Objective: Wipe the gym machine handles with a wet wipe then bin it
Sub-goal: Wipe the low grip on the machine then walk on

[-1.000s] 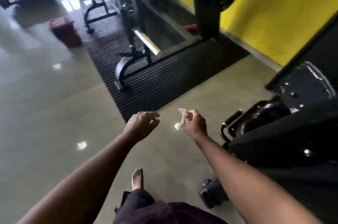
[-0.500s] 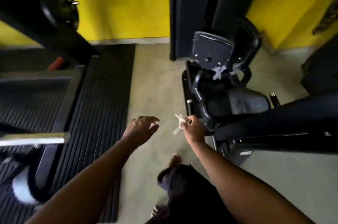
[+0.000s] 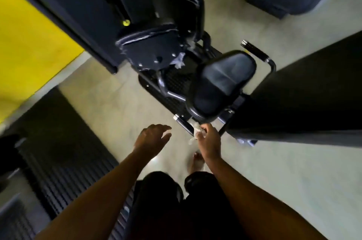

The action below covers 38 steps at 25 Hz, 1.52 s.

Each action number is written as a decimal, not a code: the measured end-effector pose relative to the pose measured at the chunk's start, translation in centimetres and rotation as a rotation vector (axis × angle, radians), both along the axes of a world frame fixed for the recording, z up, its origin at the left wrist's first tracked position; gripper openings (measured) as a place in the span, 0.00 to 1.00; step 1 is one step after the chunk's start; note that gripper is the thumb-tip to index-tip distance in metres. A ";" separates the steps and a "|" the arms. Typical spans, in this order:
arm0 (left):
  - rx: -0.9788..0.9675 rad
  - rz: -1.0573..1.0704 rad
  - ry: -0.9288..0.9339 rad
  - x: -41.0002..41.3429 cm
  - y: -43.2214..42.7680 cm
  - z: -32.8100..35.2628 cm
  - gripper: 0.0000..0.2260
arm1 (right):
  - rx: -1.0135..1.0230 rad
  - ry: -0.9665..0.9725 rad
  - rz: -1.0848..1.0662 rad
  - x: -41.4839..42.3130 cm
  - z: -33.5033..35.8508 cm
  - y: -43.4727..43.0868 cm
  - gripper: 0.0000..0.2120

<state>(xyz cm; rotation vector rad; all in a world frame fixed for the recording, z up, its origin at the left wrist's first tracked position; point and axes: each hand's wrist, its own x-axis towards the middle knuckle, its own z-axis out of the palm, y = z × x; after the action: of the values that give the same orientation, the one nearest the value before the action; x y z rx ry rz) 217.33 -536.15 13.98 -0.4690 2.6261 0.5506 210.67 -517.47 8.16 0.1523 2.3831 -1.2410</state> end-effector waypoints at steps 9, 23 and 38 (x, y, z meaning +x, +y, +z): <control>0.081 -0.536 -0.098 -10.9 -7.7 -13.3 0.17 | 0.206 0.099 -0.479 2.9 -10.4 -9.4 0.04; 0.247 -0.956 0.103 -14.5 -11.6 -23.1 0.15 | 0.516 0.397 -0.232 1.6 -19.2 -14.4 0.14; 0.315 -1.014 0.172 -15.2 -11.0 -24.6 0.13 | 0.549 0.280 -0.669 2.7 -20.1 -12.7 0.12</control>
<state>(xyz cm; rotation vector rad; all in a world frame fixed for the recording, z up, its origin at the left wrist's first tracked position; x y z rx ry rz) 202.16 -547.19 -10.57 0.9893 2.4280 0.6219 213.40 -530.21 -11.94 1.0796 2.9958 -0.8407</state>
